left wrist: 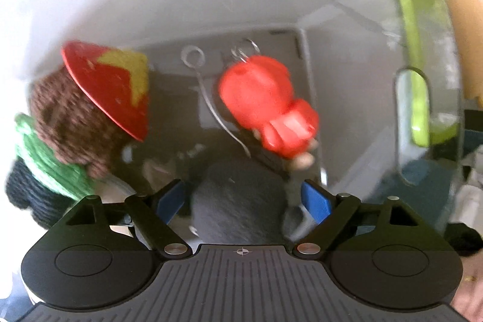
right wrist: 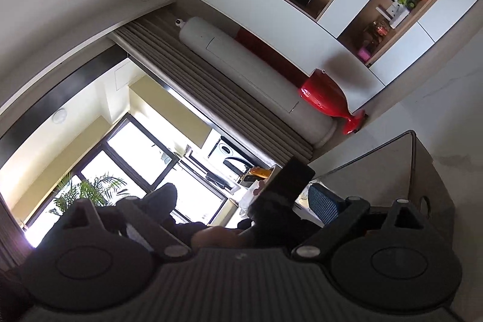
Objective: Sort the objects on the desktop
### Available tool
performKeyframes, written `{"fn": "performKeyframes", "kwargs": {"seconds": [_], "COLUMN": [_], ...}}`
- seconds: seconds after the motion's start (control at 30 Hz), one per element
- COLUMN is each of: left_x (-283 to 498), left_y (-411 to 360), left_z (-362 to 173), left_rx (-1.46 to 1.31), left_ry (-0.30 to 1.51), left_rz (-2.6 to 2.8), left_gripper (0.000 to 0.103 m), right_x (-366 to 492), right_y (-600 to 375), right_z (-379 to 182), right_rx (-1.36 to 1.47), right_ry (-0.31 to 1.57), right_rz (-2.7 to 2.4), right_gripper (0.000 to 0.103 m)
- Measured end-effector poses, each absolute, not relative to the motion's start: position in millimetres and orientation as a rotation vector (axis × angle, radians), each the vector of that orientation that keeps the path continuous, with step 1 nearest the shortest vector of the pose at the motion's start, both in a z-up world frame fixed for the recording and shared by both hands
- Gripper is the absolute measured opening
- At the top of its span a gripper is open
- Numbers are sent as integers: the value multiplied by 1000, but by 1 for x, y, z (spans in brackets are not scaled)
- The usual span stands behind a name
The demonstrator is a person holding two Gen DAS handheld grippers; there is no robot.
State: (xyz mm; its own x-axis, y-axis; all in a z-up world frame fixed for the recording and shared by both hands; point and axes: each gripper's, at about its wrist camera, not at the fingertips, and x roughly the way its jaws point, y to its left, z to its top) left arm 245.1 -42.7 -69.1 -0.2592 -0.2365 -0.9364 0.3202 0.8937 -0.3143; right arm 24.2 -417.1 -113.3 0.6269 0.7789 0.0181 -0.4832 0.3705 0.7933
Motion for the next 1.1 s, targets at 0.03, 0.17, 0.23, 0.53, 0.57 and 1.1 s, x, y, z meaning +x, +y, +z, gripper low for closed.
{"fn": "performKeyframes", "kwargs": {"seconds": [0.03,0.17,0.23,0.53,0.57,1.1], "left_x": [244,247,253,262,261,258], "left_y": [-41,-34,-27,-7,-6,22], "left_z": [-68,-61,-59,-49,-49,-33], "left_rx": [64,112,114,199,212,170], "left_ry": [1764,1761,1770,1791,1793,1798], "left_rz": [-532,-522,-532,-575,-580,-585], "left_gripper": [91,94,95,99,99,82], "right_x": [24,23,21,-16,-20,-58], "right_y": [-417,-412,-407,-373,-370,-342], "right_z": [-113,-112,-111,-120,-121,-92], "right_rx": [862,850,809,605,600,530], "right_ry": [394,424,459,574,574,636], "right_rz": [845,912,937,980,982,869], "right_gripper": [95,96,96,96,96,97]}}
